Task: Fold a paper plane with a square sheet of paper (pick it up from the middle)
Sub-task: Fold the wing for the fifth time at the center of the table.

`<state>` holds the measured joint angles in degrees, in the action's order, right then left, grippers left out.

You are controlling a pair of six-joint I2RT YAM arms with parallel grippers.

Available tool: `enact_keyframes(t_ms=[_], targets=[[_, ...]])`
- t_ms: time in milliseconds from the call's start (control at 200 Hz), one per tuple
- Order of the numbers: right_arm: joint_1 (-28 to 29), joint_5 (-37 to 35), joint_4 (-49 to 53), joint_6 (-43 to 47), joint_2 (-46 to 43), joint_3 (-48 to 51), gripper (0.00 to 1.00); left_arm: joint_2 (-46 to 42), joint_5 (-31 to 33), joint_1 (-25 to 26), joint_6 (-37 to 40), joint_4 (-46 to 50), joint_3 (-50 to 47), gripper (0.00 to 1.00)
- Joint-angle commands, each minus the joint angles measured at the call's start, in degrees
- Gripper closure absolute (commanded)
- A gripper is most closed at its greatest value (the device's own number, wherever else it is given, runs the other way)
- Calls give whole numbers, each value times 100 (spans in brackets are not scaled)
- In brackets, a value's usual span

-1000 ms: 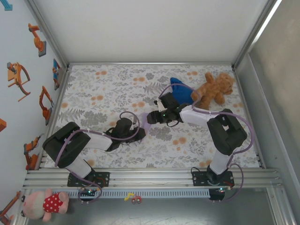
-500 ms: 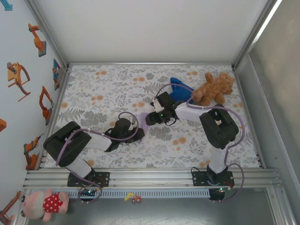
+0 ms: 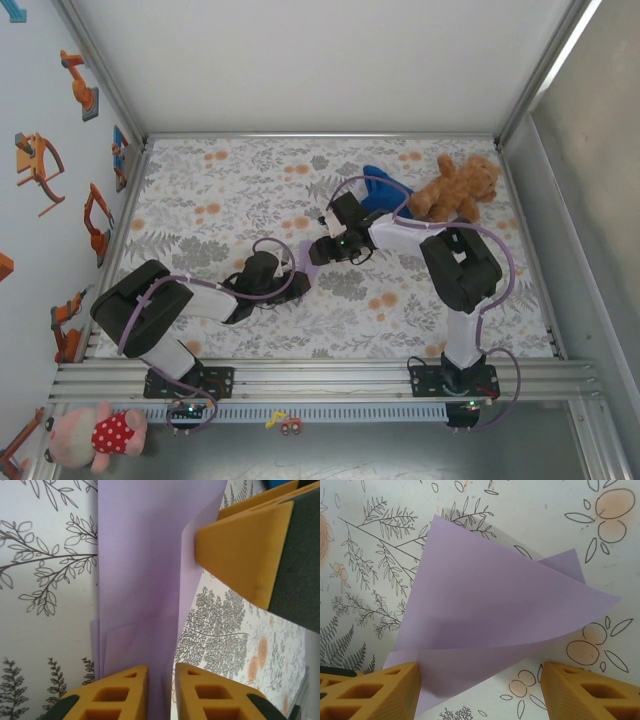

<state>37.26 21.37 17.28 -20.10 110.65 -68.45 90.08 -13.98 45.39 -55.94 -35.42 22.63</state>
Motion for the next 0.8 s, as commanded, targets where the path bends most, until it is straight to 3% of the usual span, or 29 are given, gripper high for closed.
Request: enact_keyframes(t_ms=[0, 406, 796], targets=[[19, -213, 65, 63, 255, -92, 35, -305, 14, -3, 118, 738, 121, 74], [63, -124, 56, -20, 241, -75, 36, -806, 374, 23, 307, 1861, 560, 60], [72, -18, 5, -173, 229, -85, 36, -329, 663, 43, 378, 2628, 1263, 55]])
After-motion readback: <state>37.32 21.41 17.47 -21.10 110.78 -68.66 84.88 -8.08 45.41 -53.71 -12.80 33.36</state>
